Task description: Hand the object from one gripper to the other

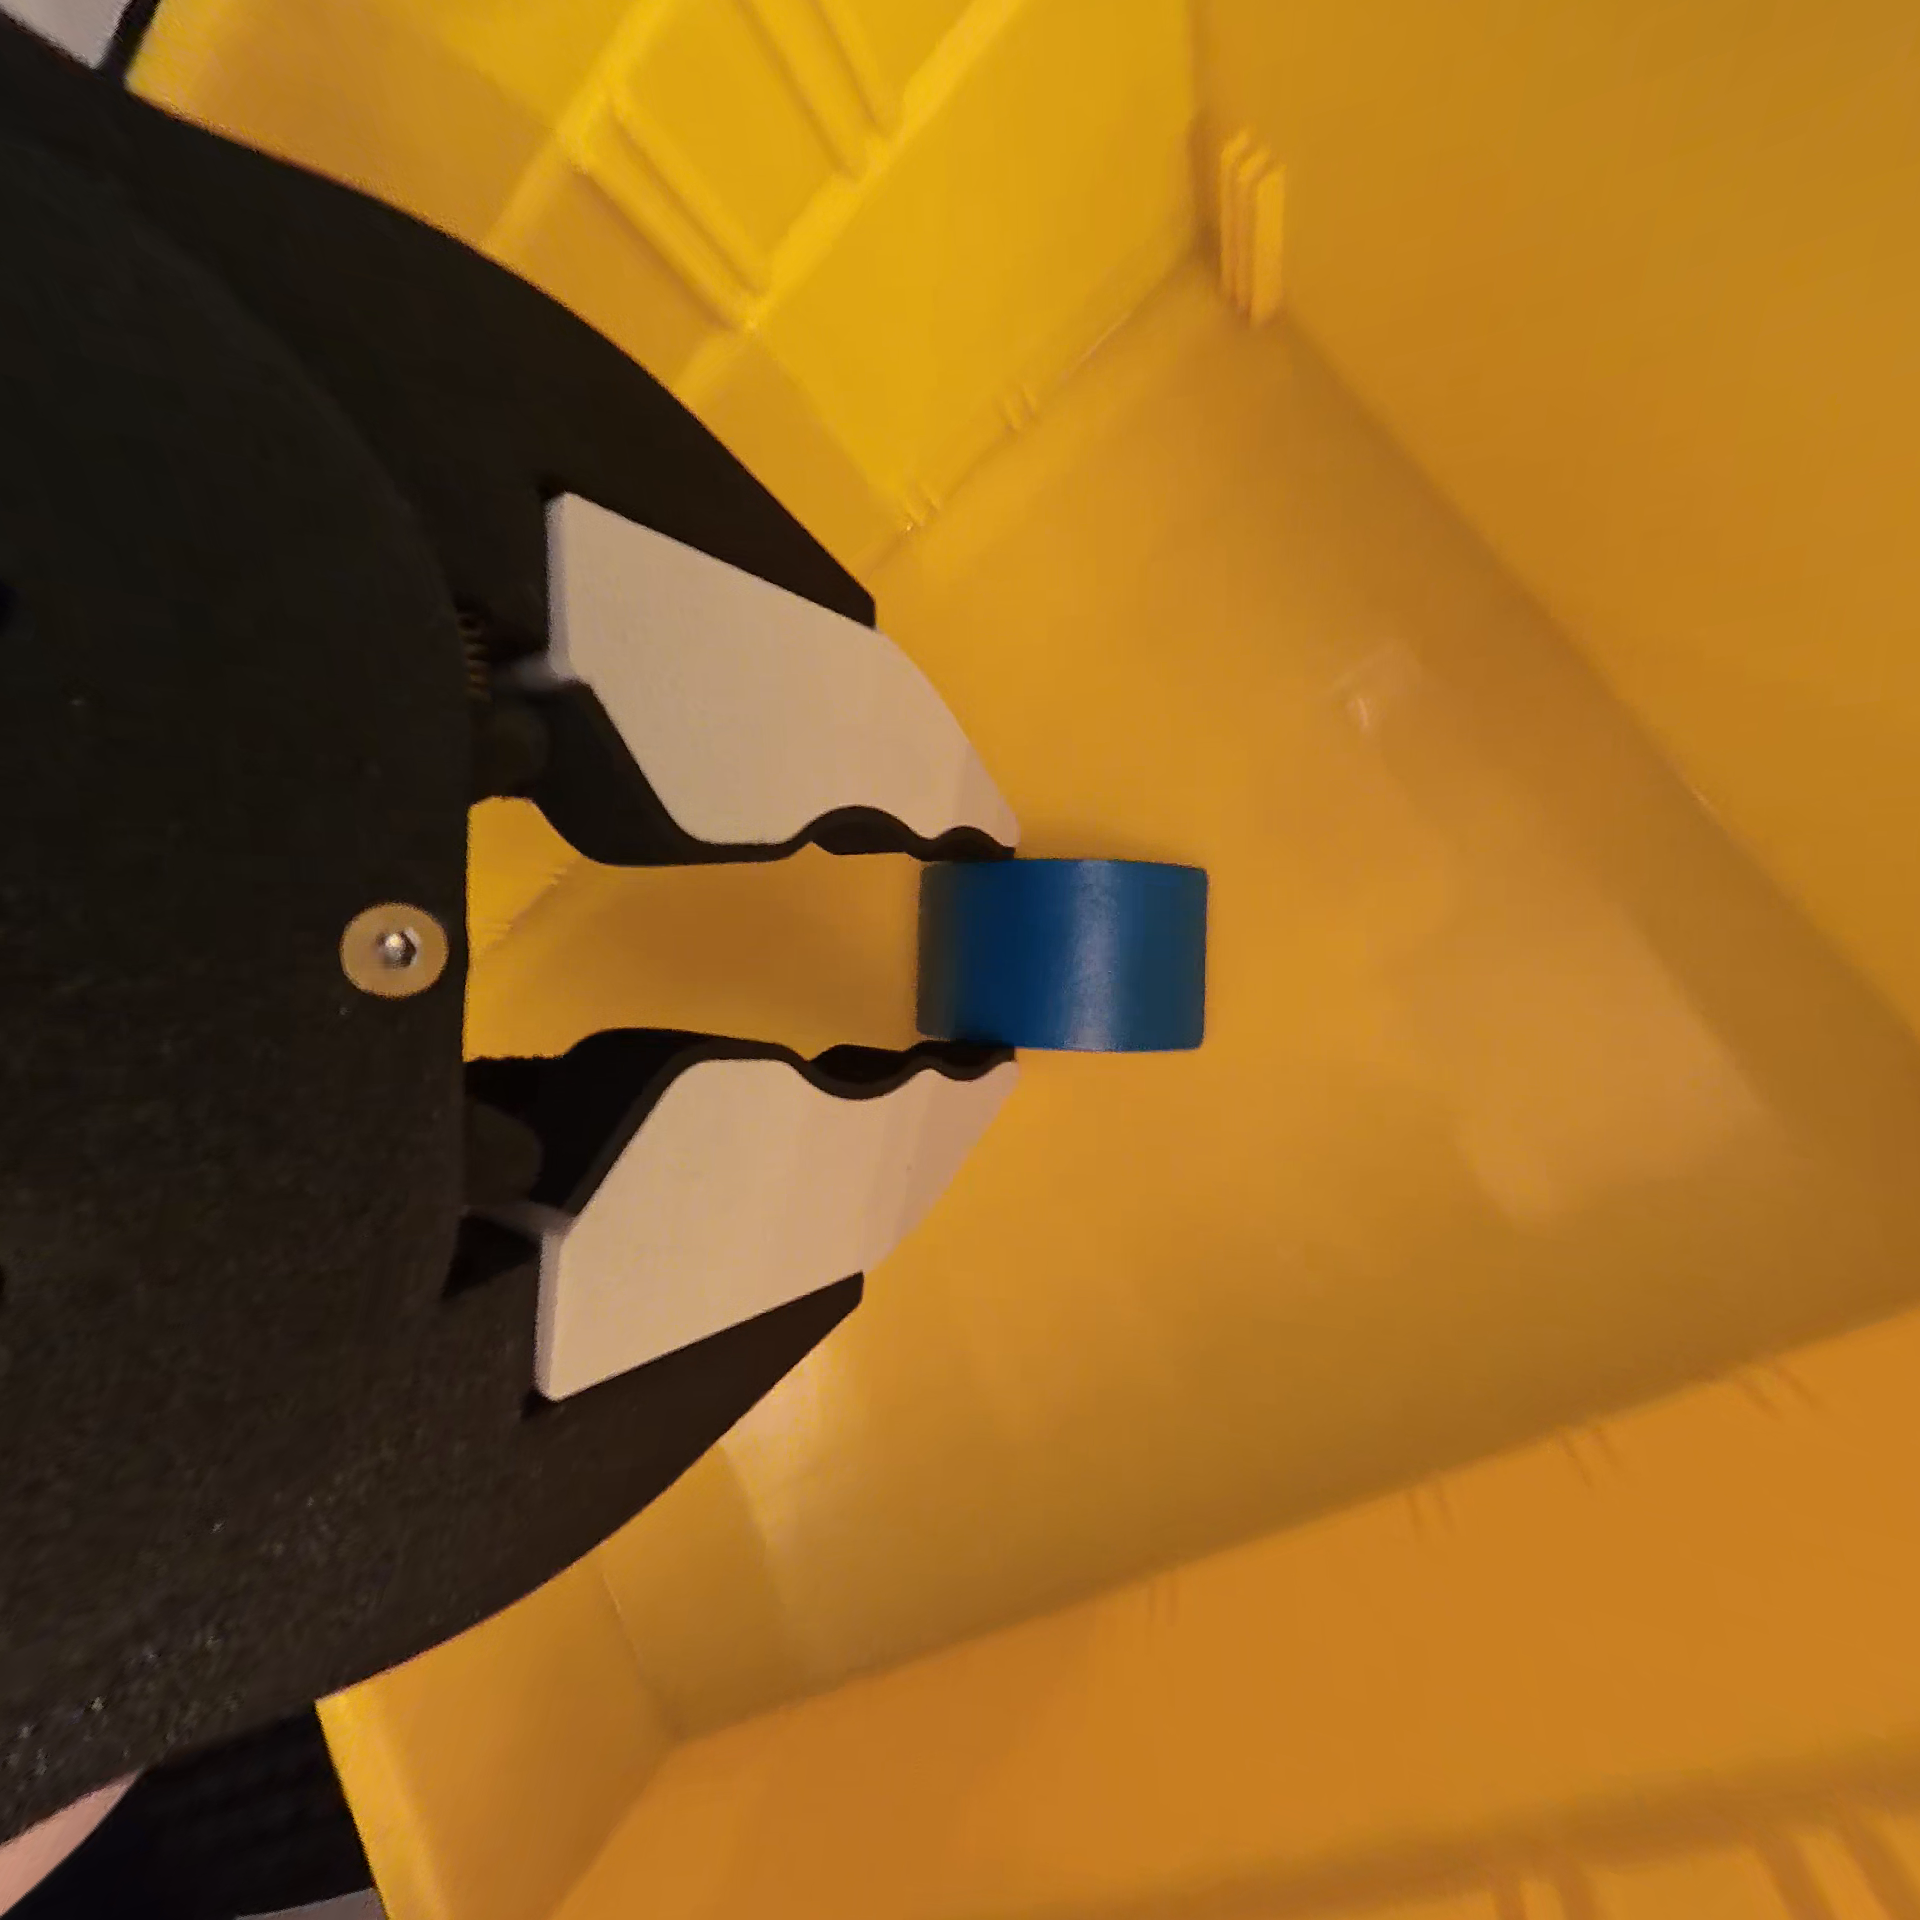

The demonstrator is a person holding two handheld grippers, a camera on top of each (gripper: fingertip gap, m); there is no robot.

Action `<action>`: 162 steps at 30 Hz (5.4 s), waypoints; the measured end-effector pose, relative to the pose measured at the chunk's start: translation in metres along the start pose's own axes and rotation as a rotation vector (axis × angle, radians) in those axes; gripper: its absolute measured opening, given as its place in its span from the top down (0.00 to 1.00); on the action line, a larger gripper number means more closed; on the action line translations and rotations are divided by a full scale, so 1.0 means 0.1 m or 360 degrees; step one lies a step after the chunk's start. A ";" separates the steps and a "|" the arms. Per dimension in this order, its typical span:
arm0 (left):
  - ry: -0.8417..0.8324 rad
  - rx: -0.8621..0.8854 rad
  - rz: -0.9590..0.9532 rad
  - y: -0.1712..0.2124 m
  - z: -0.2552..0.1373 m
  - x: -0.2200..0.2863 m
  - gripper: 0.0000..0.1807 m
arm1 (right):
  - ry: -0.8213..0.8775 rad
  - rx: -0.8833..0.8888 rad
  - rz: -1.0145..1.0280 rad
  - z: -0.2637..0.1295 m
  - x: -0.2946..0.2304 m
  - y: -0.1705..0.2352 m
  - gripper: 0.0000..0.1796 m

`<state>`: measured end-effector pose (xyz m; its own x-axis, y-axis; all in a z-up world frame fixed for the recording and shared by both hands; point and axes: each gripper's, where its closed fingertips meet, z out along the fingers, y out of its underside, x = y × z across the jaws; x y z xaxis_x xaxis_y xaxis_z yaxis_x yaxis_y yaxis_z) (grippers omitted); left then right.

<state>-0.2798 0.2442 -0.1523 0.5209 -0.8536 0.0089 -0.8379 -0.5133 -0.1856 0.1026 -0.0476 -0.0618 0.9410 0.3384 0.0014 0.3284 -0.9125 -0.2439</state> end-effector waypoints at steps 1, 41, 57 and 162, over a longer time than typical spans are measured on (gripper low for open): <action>-0.0006 0.0001 -0.0006 0.00 0.00 -0.01 0.82 | -0.0001 -0.0002 -0.0002 0.00 0.00 0.00 0.80; -0.0115 0.1244 0.1319 -0.98 -1.74 2.74 0.82 | -0.1325 0.1307 0.0237 -0.88 -1.17 -1.56 0.76; -0.0025 0.1293 0.1356 -0.94 -1.78 2.95 0.74 | -0.1585 0.1163 0.0141 -0.79 -1.37 -1.52 0.90; -0.0137 0.1075 0.1480 -0.69 -1.70 2.91 0.72 | -0.0890 -0.0072 0.0119 0.65 0.07 0.51 0.85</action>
<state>-0.0980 0.0158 0.0304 -0.2214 -0.8546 -0.4697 -0.6592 0.4861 -0.5737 0.1205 -0.0769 -0.1376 0.7797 0.3314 -0.5312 0.2770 -0.9435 -0.1819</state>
